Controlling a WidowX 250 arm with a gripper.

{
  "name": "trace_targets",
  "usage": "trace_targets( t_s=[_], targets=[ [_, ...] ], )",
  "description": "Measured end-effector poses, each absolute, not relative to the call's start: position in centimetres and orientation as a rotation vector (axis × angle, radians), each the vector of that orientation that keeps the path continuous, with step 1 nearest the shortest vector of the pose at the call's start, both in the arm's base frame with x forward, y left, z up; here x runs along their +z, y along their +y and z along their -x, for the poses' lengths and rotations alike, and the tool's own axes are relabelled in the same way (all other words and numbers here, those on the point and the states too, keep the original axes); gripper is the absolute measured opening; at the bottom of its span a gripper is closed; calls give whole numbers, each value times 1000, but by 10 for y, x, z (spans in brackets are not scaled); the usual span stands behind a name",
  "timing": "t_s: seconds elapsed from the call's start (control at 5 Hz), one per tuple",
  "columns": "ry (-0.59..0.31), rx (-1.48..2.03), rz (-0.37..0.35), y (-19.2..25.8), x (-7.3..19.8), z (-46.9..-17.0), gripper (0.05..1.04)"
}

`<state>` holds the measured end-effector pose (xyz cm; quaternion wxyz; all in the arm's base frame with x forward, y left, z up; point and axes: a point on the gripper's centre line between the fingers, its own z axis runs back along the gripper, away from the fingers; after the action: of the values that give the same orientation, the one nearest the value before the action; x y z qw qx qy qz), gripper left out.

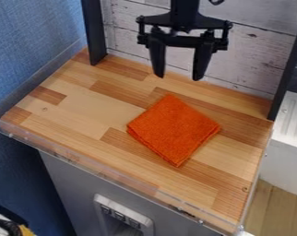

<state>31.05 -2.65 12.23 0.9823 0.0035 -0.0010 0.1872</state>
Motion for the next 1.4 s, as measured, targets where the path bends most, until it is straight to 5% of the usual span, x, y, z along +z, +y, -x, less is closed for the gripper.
trace_targets(
  t_s=[0.4, 0.6, 1.4],
  targets=[
    [-10, 385, 10, -30, 83, -321, 157],
    [-13, 378, 11, -30, 65, -320, 65],
    [-6, 357, 9, -30, 10, -320, 59]
  ],
)
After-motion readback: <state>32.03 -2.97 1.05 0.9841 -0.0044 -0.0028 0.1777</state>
